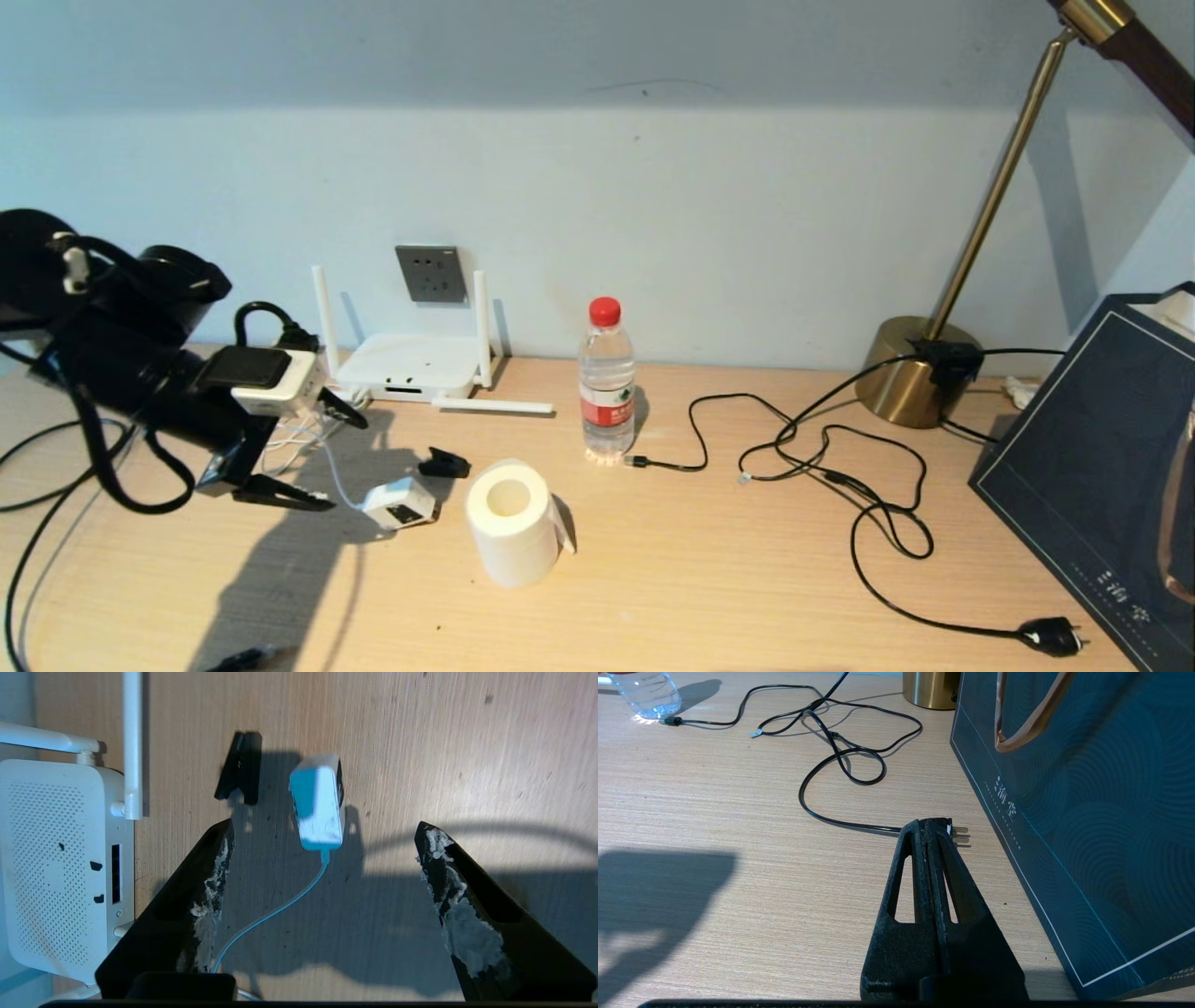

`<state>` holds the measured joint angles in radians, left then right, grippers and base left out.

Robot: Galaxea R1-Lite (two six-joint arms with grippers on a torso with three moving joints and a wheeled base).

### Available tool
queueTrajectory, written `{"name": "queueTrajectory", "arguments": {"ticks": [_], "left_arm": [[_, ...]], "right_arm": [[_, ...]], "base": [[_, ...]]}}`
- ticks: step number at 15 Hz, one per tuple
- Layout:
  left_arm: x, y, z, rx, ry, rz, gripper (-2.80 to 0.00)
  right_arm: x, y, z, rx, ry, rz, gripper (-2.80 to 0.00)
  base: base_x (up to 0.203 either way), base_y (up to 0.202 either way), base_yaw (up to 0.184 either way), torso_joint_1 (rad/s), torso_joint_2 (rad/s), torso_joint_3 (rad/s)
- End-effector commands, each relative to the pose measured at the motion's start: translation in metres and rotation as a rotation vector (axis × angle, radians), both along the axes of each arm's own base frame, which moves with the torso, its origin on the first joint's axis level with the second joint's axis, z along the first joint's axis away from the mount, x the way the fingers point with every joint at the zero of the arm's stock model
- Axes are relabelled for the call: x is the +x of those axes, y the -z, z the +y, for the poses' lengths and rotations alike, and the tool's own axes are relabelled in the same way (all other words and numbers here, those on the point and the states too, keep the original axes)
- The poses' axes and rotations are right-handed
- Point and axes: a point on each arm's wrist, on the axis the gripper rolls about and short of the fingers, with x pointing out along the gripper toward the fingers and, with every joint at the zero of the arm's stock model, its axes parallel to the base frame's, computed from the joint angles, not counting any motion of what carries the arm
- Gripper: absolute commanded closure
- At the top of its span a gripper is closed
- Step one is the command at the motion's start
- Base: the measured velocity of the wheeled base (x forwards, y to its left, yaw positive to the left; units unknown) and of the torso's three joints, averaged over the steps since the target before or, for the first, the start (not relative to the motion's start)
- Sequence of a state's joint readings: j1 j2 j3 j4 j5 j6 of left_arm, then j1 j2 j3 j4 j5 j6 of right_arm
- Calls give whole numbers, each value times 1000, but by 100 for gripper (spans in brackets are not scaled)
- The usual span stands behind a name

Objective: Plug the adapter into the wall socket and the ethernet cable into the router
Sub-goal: Pick up plug

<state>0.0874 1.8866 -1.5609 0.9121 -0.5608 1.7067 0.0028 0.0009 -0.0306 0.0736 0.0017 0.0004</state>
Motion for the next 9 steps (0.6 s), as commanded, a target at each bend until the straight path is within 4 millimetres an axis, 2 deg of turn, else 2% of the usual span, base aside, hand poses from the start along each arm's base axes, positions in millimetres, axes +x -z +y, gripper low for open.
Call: {"name": "queueTrajectory", "arguments": {"ticks": [1, 5, 9], "left_arm": [[27, 20, 1, 46, 31, 28, -280], [44, 31, -13, 67, 52, 56, -280], [40, 31, -39, 21, -28, 168, -280]], "right_arm": [[0, 0, 0, 0, -1, 1, 0], [0, 0, 0, 0, 0, 1, 0], [0, 0, 0, 0, 0, 1, 0]], "base": [[0, 0, 0, 0, 0, 0], [0, 0, 0, 0, 0, 0], [0, 0, 0, 0, 0, 0]]}}
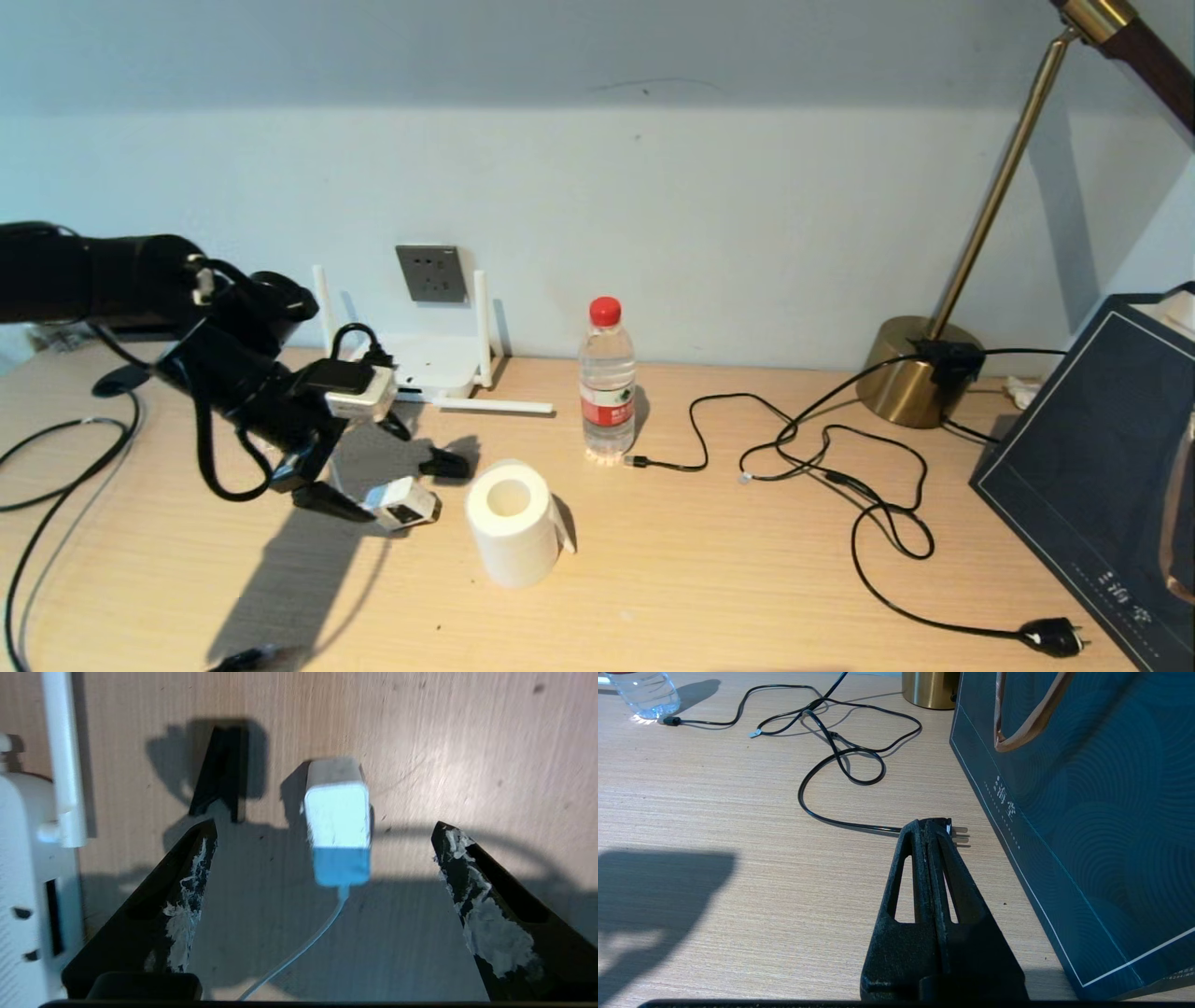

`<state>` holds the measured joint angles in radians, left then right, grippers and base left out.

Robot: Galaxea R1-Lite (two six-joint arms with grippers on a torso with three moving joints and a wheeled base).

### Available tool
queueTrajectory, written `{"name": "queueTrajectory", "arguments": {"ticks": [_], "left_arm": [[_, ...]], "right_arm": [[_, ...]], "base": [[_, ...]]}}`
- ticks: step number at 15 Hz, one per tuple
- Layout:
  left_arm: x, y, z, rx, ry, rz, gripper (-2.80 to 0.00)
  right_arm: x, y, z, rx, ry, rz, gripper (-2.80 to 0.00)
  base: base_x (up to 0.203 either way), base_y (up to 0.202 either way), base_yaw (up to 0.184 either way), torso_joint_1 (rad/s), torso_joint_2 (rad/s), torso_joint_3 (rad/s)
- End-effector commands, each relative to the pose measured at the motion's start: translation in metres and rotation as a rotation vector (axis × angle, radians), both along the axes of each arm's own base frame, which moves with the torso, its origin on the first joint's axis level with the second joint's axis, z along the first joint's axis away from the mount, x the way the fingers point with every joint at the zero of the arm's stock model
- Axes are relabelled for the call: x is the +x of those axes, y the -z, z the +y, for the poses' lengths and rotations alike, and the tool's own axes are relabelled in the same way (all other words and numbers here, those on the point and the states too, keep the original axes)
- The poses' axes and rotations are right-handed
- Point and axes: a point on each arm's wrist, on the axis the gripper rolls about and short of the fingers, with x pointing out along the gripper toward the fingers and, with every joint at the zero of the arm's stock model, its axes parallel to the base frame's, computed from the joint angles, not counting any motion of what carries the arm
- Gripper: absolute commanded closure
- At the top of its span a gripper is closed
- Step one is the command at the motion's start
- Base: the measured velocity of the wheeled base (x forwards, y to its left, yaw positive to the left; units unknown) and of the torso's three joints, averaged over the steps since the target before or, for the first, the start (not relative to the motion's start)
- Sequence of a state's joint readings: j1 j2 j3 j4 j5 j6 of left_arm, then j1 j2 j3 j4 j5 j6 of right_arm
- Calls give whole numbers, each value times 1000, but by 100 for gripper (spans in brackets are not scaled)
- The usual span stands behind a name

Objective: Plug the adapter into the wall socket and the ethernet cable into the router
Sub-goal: Pick up plug

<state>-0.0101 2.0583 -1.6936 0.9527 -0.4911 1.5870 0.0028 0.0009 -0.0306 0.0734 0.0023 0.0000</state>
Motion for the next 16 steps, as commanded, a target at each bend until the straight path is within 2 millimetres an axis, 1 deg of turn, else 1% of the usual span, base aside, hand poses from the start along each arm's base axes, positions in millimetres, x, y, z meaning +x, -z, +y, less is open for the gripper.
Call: {"name": "queueTrajectory", "arguments": {"ticks": [1, 9, 14, 16], "left_arm": [[0, 1, -12, -15, -19, 36, -280], [3, 9, -8, 16, -40, 55, -280], [9, 19, -7, 14, -48, 69, -280], [8, 25, -7, 8, -72, 82, -280]], "right_arm": [[0, 0, 0, 0, 1, 1, 0], [0, 0, 0, 0, 0, 1, 0], [0, 0, 0, 0, -1, 1, 0], [0, 0, 0, 0, 0, 1, 0]], "base": [[0, 0, 0, 0, 0, 0], [0, 0, 0, 0, 0, 0], [0, 0, 0, 0, 0, 0], [0, 0, 0, 0, 0, 0]]}}
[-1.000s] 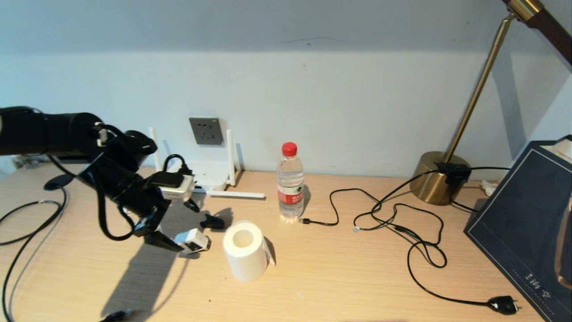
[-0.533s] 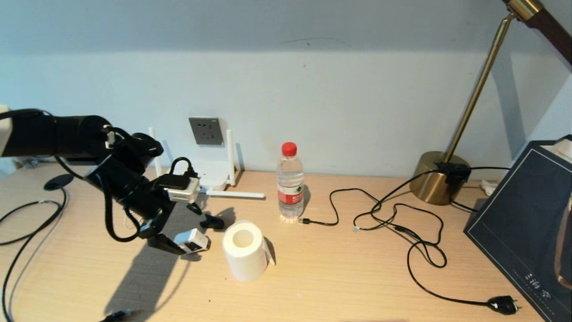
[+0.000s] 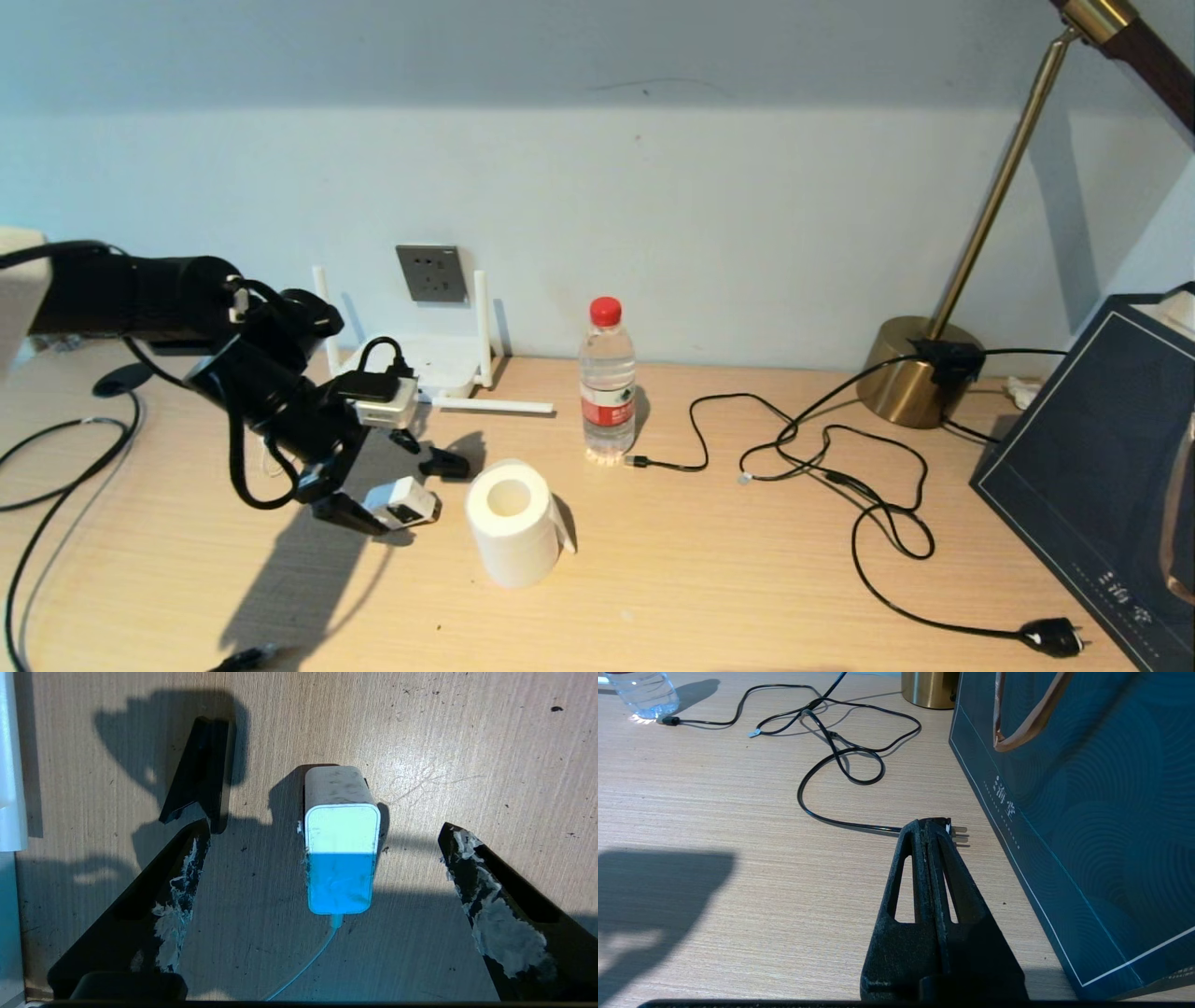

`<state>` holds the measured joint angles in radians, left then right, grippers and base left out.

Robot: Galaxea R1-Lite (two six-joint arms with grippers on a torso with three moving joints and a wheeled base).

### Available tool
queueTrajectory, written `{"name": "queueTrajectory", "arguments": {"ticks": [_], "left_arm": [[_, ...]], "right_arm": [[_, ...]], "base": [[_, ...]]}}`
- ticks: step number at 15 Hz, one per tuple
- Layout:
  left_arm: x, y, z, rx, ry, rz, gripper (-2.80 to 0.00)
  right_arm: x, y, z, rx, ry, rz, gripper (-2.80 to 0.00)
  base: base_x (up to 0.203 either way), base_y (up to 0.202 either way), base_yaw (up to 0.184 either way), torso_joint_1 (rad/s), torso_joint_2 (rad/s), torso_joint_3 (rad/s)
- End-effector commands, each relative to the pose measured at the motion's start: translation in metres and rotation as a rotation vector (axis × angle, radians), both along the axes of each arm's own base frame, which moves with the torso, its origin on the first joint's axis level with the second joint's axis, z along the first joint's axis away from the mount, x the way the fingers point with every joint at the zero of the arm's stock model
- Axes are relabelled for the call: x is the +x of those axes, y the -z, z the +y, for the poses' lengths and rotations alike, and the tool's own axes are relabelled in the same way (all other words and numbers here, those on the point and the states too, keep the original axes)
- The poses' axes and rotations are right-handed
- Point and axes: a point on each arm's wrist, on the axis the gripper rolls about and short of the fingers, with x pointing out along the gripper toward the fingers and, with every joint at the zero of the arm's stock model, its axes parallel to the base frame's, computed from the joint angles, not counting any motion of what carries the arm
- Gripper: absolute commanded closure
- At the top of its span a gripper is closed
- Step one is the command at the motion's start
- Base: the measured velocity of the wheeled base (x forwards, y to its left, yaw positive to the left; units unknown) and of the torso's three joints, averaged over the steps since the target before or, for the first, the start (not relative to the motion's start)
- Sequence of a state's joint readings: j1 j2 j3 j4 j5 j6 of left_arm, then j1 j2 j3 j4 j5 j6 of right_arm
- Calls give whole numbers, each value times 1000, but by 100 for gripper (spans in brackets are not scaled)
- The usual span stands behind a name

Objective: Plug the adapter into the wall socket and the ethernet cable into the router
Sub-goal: Pick up plug

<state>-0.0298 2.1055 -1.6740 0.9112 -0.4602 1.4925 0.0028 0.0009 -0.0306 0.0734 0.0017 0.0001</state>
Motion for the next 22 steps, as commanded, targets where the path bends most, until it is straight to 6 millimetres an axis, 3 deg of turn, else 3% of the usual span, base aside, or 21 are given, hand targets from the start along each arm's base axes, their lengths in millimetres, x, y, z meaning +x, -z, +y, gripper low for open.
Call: {"name": "queueTrajectory", "arguments": {"ticks": [1, 10, 11, 22], "left_arm": [[-4, 7, 0, -8, -23, 22, -280], [-1, 18, 1, -12, -43, 10, -280], [-1, 18, 1, -14, -49, 13, 0], [2, 29, 4, -32, -83, -45, 0]], "right_arm": [[0, 0, 0, 0, 0, 1, 0], [0, 0, 0, 0, 0, 1, 0], [0, 0, 0, 0, -2, 1, 0], [0, 0, 0, 0, 0, 1, 0]], "base": [[0, 0, 0, 0, 0, 0], [0, 0, 0, 0, 0, 0], [0, 0, 0, 0, 0, 0], [0, 0, 0, 0, 0, 0]]}}
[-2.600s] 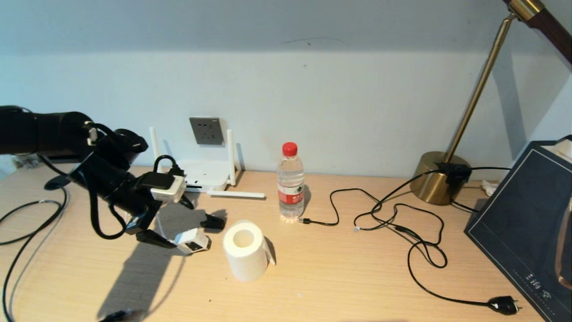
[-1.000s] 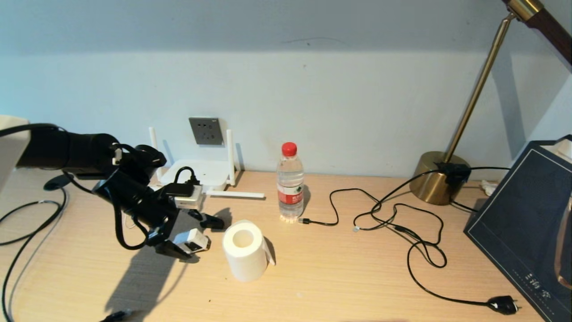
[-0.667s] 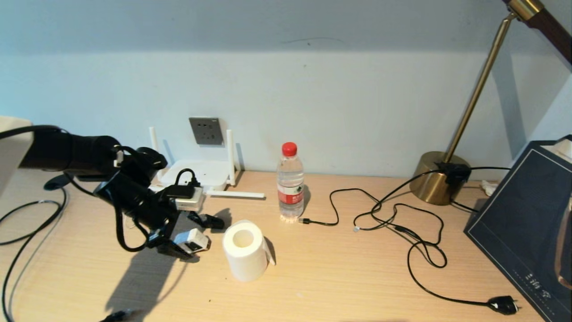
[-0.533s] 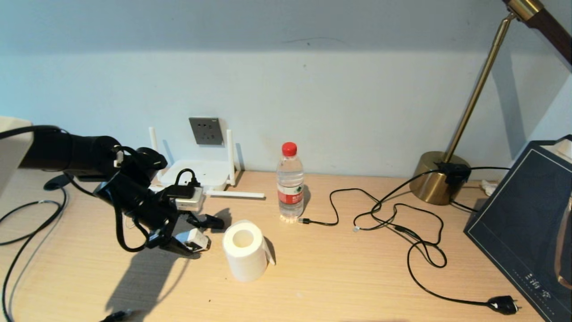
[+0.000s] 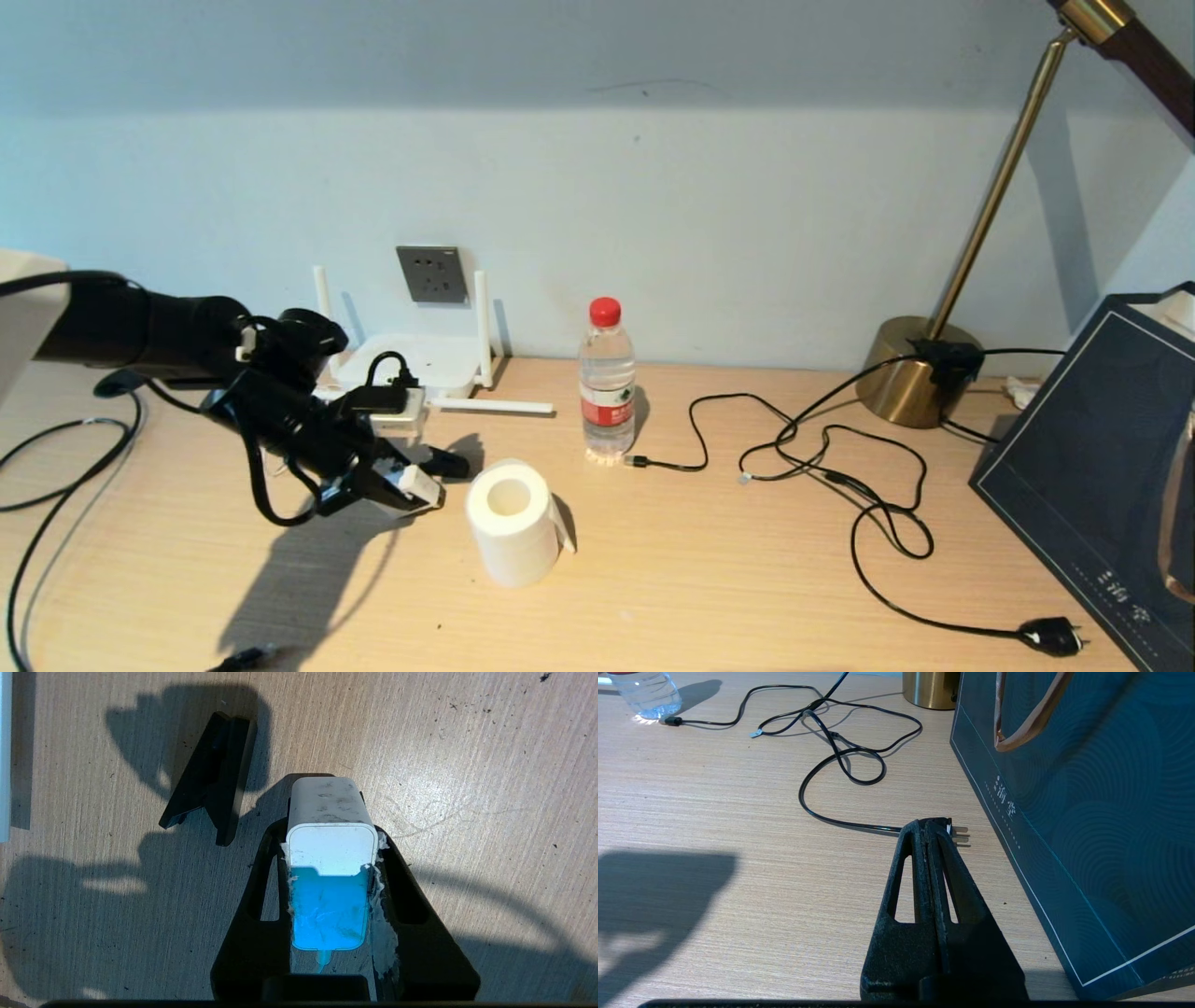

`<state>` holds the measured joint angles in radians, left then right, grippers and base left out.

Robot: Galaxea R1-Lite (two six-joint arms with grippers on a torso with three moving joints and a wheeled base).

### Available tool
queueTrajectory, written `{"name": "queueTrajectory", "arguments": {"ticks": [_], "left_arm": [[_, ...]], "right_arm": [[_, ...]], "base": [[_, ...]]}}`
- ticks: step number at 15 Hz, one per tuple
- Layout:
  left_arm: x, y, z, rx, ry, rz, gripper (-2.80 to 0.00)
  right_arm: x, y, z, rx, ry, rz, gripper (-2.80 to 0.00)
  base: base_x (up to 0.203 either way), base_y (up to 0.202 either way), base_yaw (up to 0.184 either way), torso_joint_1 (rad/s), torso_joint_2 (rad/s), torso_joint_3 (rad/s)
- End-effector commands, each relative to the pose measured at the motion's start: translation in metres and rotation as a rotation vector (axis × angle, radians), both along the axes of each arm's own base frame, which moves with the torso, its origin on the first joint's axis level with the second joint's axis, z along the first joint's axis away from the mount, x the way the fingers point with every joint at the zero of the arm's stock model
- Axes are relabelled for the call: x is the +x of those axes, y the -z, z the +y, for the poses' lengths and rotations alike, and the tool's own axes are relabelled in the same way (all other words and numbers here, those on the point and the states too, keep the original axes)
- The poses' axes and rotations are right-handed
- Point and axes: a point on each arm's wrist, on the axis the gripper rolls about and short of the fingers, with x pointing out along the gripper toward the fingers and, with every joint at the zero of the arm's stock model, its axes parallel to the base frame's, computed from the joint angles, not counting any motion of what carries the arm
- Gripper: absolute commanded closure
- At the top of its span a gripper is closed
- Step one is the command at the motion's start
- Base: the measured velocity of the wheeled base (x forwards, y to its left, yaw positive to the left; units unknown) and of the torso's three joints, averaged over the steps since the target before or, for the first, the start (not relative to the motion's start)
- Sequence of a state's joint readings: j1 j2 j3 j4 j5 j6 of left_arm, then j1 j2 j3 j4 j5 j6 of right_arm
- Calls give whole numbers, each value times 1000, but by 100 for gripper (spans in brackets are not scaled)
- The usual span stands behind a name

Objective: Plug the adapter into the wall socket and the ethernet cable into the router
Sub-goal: Pick up plug, then align plug and socket

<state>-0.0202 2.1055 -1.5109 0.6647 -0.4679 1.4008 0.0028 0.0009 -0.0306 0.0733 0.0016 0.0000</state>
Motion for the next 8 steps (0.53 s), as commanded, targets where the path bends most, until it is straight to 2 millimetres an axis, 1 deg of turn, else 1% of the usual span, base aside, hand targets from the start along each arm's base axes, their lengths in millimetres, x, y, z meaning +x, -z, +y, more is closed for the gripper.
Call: {"name": "queueTrajectory", "arguments": {"ticks": [1, 3, 4, 5, 6, 7, 8], "left_arm": [[-5, -5, 1, -19, 7, -18, 0], [-14, -25, 2, -110, 26, -67, 0], [-20, -40, 4, -156, 26, -99, 0], [-28, -58, 6, -184, 2, -136, 0], [-38, -78, 9, -209, -44, -174, 0], [-47, -99, 12, -252, -126, -203, 0], [-52, -116, 13, -318, -239, -210, 0]], "right_arm": [[0, 0, 0, 0, 0, 1, 0], [0, 0, 0, 0, 0, 1, 0], [0, 0, 0, 0, 0, 1, 0], [0, 0, 0, 0, -2, 1, 0], [0, 0, 0, 0, -1, 1, 0], [0, 0, 0, 0, 0, 1, 0], [0, 0, 0, 0, -2, 1, 0]], "base": [[0, 0, 0, 0, 0, 0], [0, 0, 0, 0, 0, 0], [0, 0, 0, 0, 0, 0], [0, 0, 0, 0, 0, 0], [0, 0, 0, 0, 0, 0], [0, 0, 0, 0, 0, 0], [0, 0, 0, 0, 0, 0]]}}
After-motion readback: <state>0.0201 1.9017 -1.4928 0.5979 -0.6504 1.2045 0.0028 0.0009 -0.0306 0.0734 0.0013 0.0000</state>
